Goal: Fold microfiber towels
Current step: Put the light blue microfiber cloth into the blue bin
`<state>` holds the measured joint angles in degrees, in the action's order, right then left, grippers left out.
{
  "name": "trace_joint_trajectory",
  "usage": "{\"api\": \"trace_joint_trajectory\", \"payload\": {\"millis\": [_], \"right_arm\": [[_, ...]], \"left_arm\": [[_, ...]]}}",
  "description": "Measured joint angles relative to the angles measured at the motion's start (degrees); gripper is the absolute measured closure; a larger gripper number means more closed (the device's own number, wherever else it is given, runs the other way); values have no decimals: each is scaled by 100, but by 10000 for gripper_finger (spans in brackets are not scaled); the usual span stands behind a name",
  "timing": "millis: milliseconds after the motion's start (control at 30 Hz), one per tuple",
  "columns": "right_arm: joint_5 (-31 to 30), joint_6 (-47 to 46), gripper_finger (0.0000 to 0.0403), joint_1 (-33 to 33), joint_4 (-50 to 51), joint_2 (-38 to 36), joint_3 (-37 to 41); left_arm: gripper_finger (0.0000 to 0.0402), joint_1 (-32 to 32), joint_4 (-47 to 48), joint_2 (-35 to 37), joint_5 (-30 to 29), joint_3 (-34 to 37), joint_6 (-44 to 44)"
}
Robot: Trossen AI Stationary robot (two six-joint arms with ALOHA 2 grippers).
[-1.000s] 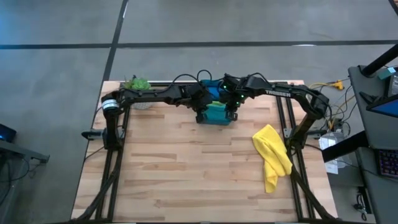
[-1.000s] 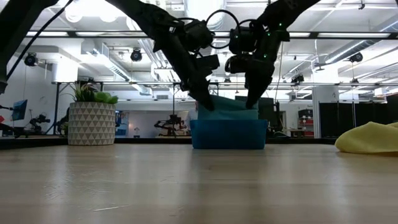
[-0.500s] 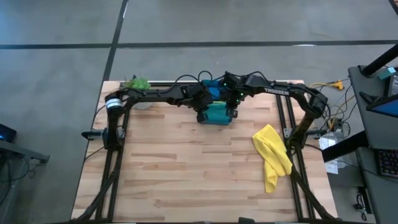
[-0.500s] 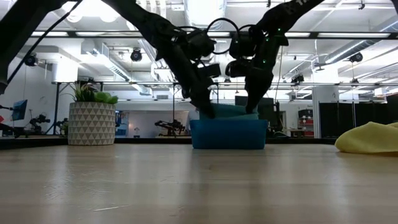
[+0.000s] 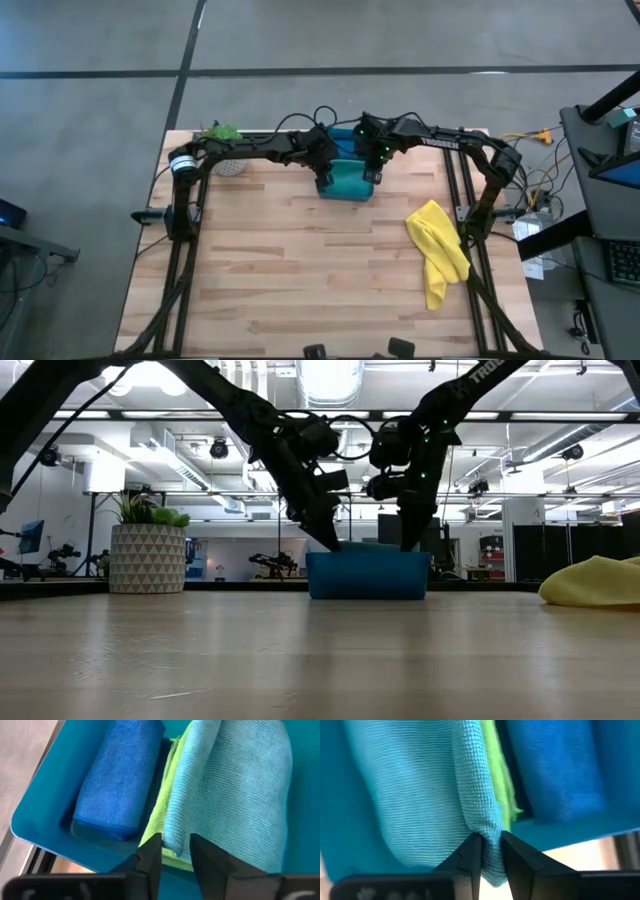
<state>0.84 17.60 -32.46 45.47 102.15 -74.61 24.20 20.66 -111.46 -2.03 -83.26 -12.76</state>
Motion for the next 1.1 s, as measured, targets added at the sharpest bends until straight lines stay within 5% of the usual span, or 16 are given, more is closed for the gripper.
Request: {"api": "trace_joint_trajectory", "payload": {"millis": [433,600,833,933,1100], "right_arm": [[-81,11,283,-296,-286,-125,-503],[1207,-48,277,-297,-470,-160,-483],[799,-129,337,-252,-431,122,-310],[647,-204,381,-249,-312,221,-296],[464,-194,392,-254,-260,491,-282]], "left_arm": [[274,236,-23,184,-584,-22,-4],[274,259,-190,268,768,-19,-22],[286,157,-333,-105,1236,-4,-274],[313,88,-353,-249,1380,-11,-263],[367,5,-20,-479,1366,2,-257]]}}
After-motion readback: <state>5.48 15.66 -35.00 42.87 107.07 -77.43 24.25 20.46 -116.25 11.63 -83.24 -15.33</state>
